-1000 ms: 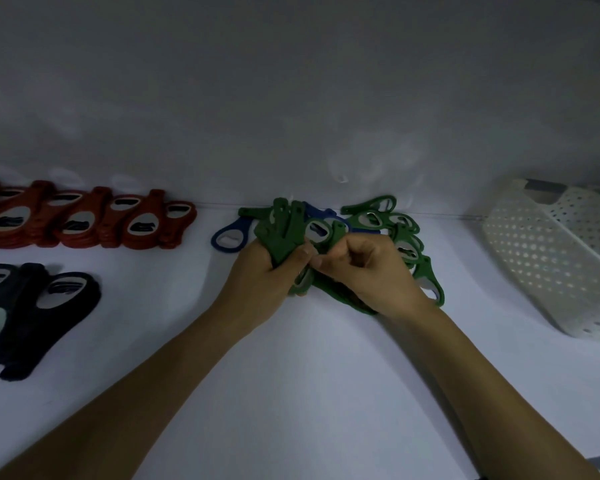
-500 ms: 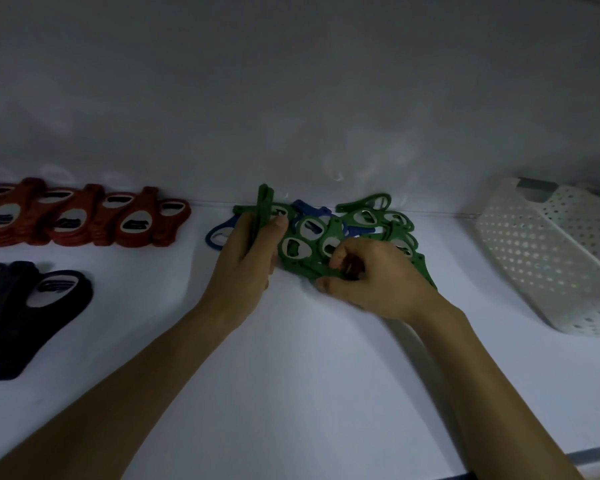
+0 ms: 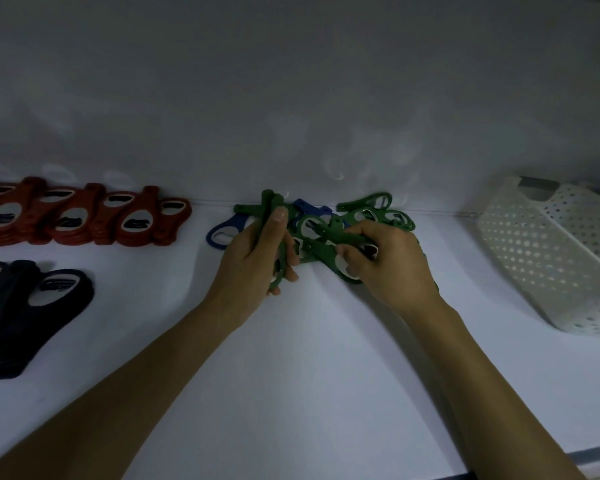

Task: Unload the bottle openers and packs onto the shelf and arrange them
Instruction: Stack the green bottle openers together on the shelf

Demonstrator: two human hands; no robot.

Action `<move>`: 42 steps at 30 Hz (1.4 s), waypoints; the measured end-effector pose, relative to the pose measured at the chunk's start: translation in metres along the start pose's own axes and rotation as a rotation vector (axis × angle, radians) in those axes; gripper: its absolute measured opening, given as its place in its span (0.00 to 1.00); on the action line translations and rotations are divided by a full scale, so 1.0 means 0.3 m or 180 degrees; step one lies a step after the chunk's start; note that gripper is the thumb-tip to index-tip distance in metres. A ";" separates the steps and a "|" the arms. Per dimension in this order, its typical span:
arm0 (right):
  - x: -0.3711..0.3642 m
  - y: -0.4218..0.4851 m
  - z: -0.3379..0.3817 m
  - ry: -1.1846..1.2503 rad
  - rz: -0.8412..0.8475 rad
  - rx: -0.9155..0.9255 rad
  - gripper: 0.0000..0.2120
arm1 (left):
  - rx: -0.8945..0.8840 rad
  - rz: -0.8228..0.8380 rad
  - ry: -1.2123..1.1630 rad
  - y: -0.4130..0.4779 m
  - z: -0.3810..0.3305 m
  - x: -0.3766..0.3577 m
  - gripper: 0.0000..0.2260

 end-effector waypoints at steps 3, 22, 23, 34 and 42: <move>-0.005 0.002 -0.003 -0.0046 -0.0265 0.0085 0.08 | 0.0184 0.0015 -0.0288 0.011 0.007 0.001 0.19; 0.002 -0.012 0.082 0.3313 0.0559 -0.0191 0.06 | -0.0365 0.0418 0.0083 -0.001 0.015 -0.004 0.14; -0.005 -0.014 0.085 0.3280 0.0520 -0.0188 0.07 | -0.0477 0.0498 0.0241 -0.006 0.013 -0.008 0.12; -0.029 -0.012 0.034 0.0826 -0.0369 0.0036 0.06 | -0.0236 0.0421 0.0333 0.003 0.052 -0.002 0.10; -0.008 -0.011 0.036 -0.0525 0.0417 -0.0191 0.16 | -0.0259 0.0226 -0.0003 -0.003 0.021 0.001 0.10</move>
Point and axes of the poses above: each hand's wrist, its own y-axis towards the middle knuckle, its own x-axis out of the back of the hand, z = x × y, the point moved 1 cm from there along y, towards the middle knuckle, and after that the axes turned 5 degrees about z, right-handed, at the moved point
